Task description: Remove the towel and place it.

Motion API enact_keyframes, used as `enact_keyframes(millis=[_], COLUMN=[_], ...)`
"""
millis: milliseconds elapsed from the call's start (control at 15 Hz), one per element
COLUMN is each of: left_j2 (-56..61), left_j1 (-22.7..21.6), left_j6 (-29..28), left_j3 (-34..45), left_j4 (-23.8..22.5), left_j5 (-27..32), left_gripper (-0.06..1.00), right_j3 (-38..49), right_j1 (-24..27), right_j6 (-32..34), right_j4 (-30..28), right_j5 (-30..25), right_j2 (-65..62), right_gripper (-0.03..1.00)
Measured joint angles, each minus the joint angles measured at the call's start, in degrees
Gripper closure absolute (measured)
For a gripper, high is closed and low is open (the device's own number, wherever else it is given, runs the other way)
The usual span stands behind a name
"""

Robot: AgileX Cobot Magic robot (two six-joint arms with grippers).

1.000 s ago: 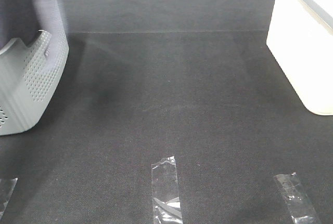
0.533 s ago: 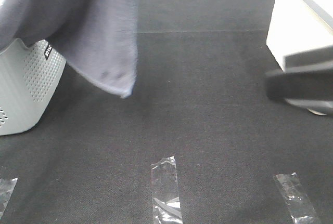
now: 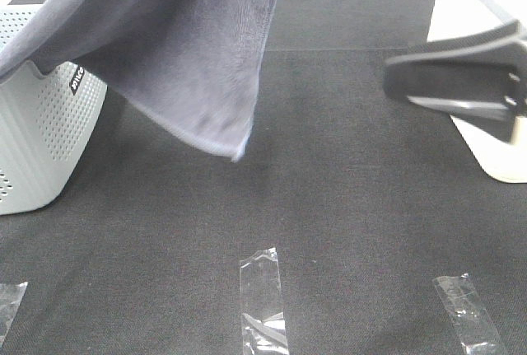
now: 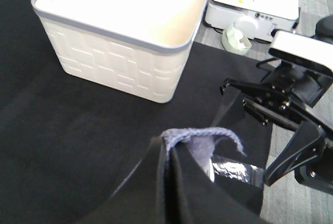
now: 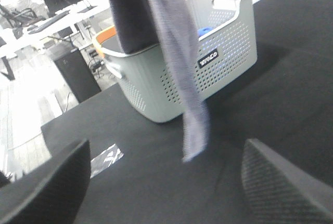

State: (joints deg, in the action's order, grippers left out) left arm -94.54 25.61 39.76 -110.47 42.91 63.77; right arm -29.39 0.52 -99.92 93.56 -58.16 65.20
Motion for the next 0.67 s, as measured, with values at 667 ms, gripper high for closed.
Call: enact_keyframes(millis=[667], left_j2=[0.0], left_j1=[0.0], left_j6=[0.0], left_j3=[0.0], left_j4=[0.0], left_j5=[-0.74], left_gripper=[0.94], right_j3=[-8.48], right_j1=[-20.45], right_j6=[-15.93], right_j4=[5.73], right_j5=[15.7], right_j2=[24.47], right_gripper=[0.26])
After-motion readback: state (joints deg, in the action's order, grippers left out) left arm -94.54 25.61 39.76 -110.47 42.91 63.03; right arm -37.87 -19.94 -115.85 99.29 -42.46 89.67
